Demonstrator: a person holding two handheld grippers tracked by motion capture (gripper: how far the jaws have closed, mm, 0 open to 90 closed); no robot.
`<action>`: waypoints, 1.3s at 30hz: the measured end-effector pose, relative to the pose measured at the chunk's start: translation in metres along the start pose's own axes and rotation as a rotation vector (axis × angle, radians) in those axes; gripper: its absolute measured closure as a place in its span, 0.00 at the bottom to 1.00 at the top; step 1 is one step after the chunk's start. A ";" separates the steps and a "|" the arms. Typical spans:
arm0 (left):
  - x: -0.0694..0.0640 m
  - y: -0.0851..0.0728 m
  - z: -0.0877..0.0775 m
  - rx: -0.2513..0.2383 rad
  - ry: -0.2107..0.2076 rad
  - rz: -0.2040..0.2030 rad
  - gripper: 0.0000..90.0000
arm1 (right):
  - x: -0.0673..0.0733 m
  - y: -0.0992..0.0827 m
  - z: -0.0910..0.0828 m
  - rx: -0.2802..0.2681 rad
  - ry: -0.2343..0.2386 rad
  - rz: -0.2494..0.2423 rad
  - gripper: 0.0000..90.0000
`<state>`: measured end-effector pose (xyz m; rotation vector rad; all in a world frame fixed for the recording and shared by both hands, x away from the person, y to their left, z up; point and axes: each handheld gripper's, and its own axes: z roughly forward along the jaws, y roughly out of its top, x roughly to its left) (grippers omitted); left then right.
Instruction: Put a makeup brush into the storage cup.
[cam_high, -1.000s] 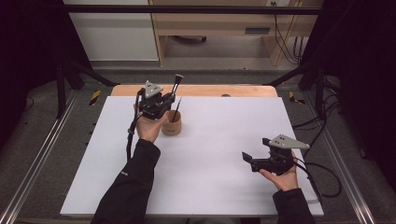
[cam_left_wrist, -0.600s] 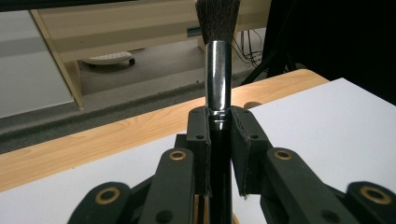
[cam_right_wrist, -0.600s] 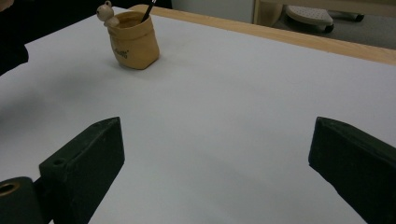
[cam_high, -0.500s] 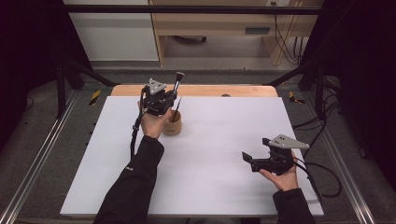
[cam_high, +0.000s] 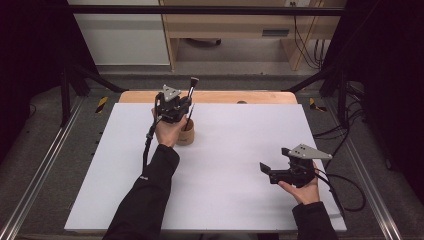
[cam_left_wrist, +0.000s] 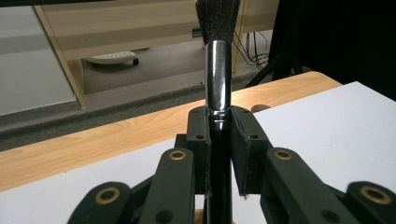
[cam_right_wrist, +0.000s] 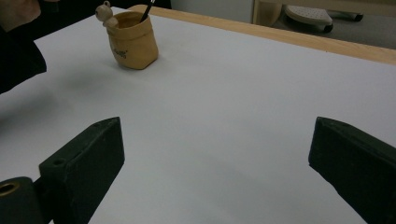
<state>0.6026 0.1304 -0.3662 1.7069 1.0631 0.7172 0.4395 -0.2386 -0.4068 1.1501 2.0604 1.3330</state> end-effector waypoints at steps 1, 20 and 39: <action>0.000 -0.001 0.001 0.004 0.001 0.002 0.87 | 0.000 0.000 0.000 0.000 0.000 0.000 0.05; 0.001 -0.021 0.021 0.027 0.013 0.005 0.87 | 0.000 0.000 0.000 0.000 0.001 0.000 0.05; -0.002 -0.045 0.024 0.034 0.008 0.019 0.87 | 0.000 0.000 -0.001 -0.003 0.000 0.002 0.05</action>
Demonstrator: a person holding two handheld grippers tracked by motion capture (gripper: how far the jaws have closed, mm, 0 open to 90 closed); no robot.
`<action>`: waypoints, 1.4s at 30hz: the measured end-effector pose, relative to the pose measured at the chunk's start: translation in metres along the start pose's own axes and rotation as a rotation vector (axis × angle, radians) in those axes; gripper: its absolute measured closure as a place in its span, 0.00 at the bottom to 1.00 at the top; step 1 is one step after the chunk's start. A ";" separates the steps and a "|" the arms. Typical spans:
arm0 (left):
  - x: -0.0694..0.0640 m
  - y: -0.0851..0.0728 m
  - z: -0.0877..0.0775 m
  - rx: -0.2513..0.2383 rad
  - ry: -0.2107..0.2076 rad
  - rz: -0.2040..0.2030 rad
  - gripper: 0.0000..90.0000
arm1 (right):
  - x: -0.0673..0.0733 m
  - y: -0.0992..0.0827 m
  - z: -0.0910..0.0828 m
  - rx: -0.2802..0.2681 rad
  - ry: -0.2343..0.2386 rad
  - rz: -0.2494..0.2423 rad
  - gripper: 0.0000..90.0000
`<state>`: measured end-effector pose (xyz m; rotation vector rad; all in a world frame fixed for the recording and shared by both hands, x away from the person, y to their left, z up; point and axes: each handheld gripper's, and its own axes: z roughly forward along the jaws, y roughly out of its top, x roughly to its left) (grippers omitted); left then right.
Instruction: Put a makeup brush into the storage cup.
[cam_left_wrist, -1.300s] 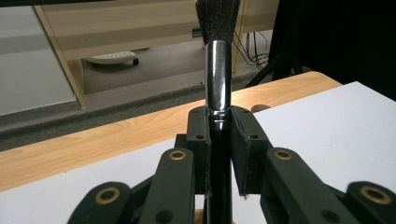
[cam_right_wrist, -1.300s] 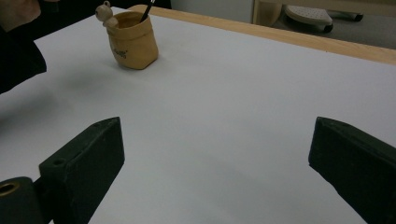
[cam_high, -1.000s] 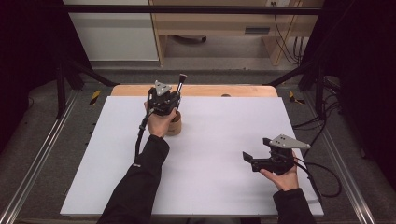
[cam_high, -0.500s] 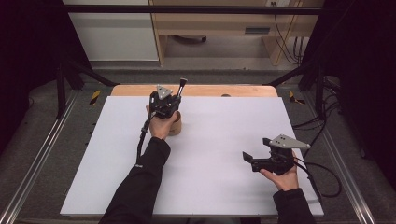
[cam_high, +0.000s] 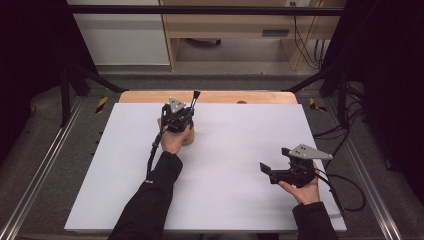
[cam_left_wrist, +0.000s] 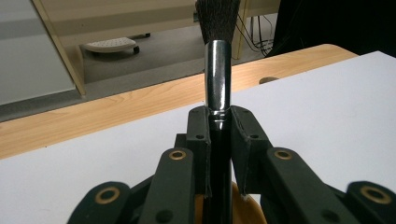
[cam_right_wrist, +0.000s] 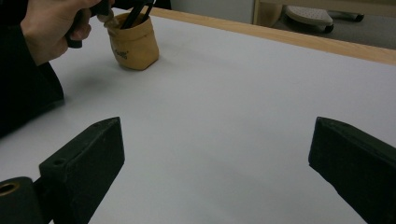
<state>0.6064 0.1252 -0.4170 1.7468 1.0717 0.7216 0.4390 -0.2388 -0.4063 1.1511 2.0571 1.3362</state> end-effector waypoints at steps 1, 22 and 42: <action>0.000 -0.001 0.000 0.001 -0.002 0.002 0.87 | 0.000 0.000 0.000 -0.001 0.000 0.000 0.05; -0.005 -0.014 -0.012 0.059 -0.001 0.030 0.86 | 0.001 0.001 -0.001 -0.006 0.001 0.002 0.05; -0.011 -0.008 -0.053 0.036 -0.106 0.046 0.68 | 0.002 0.002 -0.004 -0.015 0.002 0.004 0.05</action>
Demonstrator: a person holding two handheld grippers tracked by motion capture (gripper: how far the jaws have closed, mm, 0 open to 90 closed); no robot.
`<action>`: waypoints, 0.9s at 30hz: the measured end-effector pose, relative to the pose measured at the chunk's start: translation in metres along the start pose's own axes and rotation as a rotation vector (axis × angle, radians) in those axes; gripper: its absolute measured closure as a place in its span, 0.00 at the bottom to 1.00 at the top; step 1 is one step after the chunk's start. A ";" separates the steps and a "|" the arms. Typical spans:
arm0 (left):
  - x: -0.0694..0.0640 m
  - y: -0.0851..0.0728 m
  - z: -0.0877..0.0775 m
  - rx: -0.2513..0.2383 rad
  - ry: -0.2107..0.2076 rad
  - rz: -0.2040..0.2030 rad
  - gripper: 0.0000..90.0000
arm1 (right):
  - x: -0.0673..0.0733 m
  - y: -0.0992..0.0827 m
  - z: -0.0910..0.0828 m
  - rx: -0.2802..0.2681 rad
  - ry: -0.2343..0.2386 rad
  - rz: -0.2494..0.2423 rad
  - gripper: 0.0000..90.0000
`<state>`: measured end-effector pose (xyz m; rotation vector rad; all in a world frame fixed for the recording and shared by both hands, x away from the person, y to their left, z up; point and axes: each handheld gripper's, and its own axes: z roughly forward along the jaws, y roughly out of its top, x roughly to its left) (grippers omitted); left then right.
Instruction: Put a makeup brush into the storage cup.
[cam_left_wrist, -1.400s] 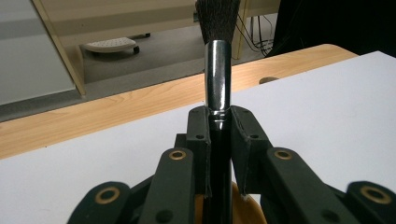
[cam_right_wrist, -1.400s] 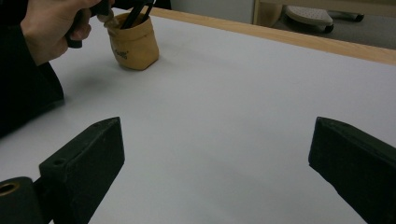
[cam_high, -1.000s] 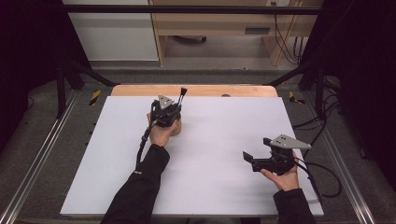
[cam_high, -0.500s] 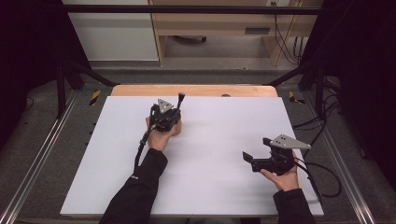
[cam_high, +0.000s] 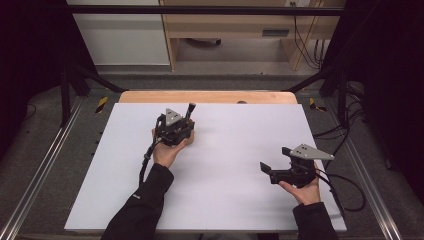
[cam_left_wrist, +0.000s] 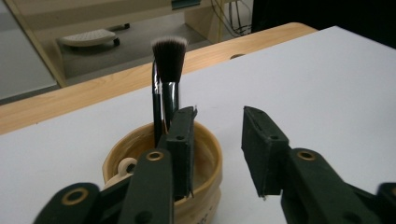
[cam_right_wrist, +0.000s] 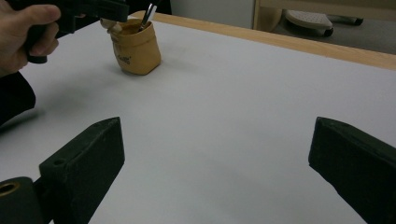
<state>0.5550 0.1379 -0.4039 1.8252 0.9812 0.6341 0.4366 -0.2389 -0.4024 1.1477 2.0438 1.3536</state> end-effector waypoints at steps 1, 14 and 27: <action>0.000 0.001 -0.004 -0.004 -0.010 0.002 0.66 | 0.000 0.000 0.000 -0.002 0.000 0.001 0.05; 0.000 -0.003 -0.043 -0.030 -0.112 0.015 0.37 | 0.000 0.001 -0.001 -0.003 -0.004 -0.002 0.04; 0.000 -0.020 -0.069 -0.019 -0.138 0.048 0.22 | 0.000 0.001 -0.002 -0.010 -0.005 0.000 0.04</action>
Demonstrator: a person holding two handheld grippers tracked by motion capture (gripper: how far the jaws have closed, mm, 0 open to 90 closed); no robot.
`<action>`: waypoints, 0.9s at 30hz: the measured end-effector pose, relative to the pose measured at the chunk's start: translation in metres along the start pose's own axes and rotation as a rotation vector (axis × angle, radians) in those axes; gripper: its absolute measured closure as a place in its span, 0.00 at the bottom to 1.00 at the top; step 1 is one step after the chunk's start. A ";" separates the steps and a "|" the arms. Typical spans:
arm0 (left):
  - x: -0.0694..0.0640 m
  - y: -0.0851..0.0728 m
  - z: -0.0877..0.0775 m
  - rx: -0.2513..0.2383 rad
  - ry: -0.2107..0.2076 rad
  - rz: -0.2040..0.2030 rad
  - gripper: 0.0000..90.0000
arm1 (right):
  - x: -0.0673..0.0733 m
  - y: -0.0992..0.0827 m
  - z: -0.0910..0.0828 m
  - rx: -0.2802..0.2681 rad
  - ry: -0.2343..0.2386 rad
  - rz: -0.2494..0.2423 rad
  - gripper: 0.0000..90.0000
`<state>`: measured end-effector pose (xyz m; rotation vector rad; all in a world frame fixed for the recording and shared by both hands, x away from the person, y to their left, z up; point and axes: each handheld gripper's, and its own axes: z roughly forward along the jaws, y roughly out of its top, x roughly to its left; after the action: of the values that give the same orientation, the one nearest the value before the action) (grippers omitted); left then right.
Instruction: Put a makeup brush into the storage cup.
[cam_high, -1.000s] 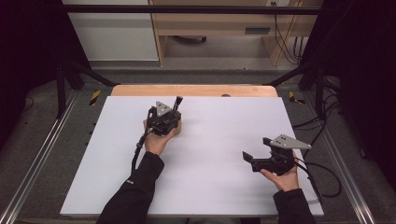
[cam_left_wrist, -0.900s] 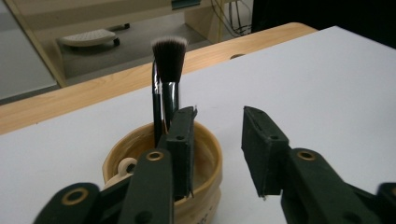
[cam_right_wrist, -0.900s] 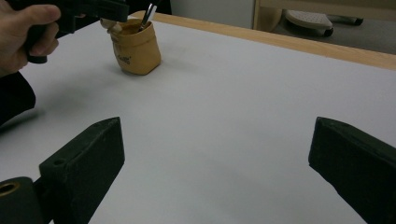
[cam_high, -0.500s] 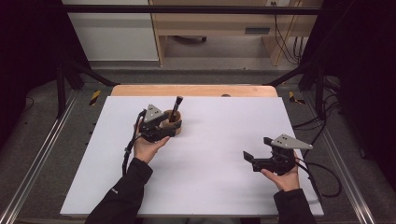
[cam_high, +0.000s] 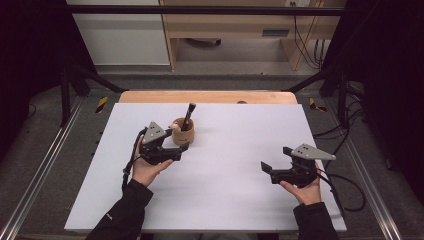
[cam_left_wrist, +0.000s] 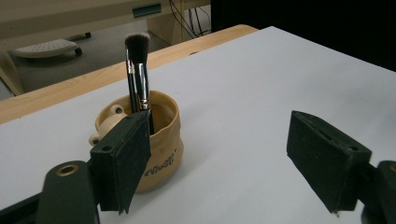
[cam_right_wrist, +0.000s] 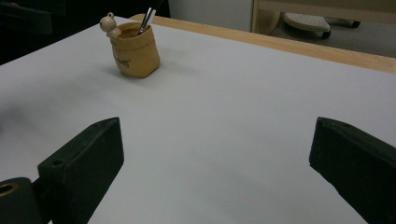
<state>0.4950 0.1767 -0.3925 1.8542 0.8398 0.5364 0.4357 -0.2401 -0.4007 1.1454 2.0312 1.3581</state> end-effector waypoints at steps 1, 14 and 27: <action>0.000 -0.002 -0.002 -0.002 0.001 -0.001 0.21 | 0.000 0.000 0.000 0.000 0.000 0.000 0.04; 0.003 -0.023 -0.026 0.010 0.016 -0.006 0.15 | 0.000 0.000 -0.001 -0.004 -0.002 0.000 0.04; 0.014 -0.045 -0.050 0.011 0.053 -0.028 0.13 | 0.001 -0.001 0.000 0.005 -0.001 -0.005 0.04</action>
<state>0.4562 0.2294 -0.4136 1.8422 0.9044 0.5663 0.4351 -0.2396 -0.4015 1.1426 2.0365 1.3505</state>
